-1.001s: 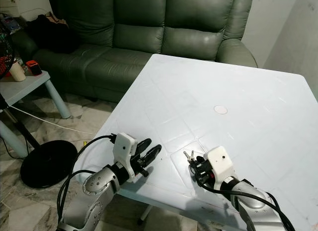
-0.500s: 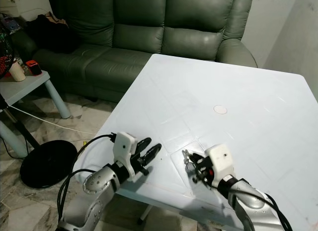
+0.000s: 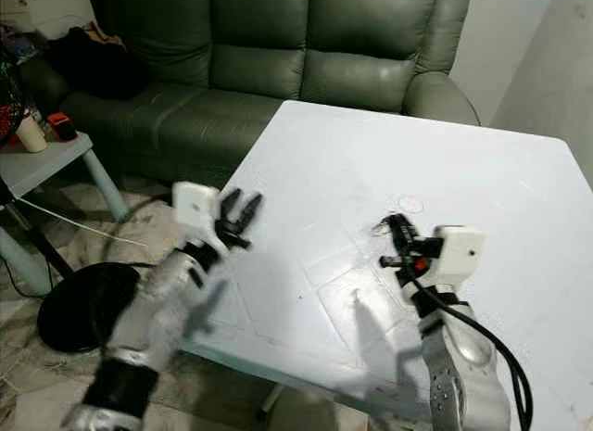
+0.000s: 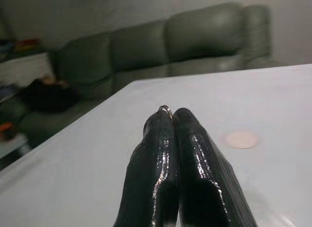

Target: Hang keys on a hook

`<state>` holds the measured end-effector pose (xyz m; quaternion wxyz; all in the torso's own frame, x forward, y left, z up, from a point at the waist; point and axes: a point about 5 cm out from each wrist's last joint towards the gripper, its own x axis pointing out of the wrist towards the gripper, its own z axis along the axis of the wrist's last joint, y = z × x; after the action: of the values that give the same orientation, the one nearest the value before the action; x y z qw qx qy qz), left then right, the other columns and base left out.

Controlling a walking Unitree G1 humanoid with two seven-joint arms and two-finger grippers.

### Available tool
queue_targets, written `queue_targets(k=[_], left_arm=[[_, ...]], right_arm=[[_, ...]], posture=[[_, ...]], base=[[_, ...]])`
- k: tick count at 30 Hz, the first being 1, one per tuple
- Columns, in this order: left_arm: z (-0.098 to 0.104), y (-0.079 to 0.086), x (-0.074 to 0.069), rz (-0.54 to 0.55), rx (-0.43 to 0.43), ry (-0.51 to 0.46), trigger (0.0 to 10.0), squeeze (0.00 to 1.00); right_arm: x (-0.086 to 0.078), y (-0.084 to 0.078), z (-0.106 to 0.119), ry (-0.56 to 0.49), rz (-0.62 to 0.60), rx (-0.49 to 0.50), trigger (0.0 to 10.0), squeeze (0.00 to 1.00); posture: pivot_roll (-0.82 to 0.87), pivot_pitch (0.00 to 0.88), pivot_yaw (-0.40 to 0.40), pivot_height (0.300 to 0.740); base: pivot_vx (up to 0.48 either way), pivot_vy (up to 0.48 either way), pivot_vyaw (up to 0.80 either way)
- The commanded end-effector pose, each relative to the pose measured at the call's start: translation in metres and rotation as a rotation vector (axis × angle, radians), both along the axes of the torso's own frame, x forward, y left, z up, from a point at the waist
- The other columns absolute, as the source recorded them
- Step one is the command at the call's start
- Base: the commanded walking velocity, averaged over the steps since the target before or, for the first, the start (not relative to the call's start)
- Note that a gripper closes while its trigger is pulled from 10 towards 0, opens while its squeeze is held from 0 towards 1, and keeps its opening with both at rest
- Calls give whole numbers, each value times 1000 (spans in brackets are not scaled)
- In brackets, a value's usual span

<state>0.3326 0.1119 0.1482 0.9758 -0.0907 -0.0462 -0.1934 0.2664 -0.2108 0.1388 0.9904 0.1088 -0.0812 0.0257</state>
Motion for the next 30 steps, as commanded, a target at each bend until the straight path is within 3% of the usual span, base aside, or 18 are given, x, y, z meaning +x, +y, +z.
queue_targets(k=[1, 5, 6, 9, 16, 21, 30], left_arm=[[-2, 6, 3, 10, -8, 11, 10000, 0], [-1, 29, 11, 101, -18, 26, 10000, 0], [-2, 40, 15, 155, -20, 31, 10000, 0], [-2, 48, 17, 169, 6, 37, 10000, 0], [-3, 46, 19, 121, 7, 45, 10000, 0], [0, 42, 21, 149, -29, 44, 10000, 0], [4, 42, 23, 110, 11, 13, 10000, 0]], right_arm=[[0, -5, 2, -22, -66, -24, 10000, 0], [2, -14, -3, -5, -222, -131, 10000, 0], [3, -10, -7, 2, -237, -118, 10000, 0], [5, 2, -9, 5, -210, -154, 10000, 0], [11, 23, -20, 74, -151, -194, 10000, 0], [12, 22, -24, 92, -161, -236, 10000, 0], [16, 24, -23, 101, -122, -241, 10000, 0]], posture=[[4, 0, 8, 740], [5, 0, 11, 740], [8, 0, 11, 740], [10, 0, 8, 740], [6, 0, 15, 740], [4, 0, 15, 740], [4, 0, 9, 740]], base=[[0, 0, 0], [0, 0, 0], [0, 0, 0], [0, 0, 0], [0, 0, 0], [0, 0, -686], [0, 0, -749]])
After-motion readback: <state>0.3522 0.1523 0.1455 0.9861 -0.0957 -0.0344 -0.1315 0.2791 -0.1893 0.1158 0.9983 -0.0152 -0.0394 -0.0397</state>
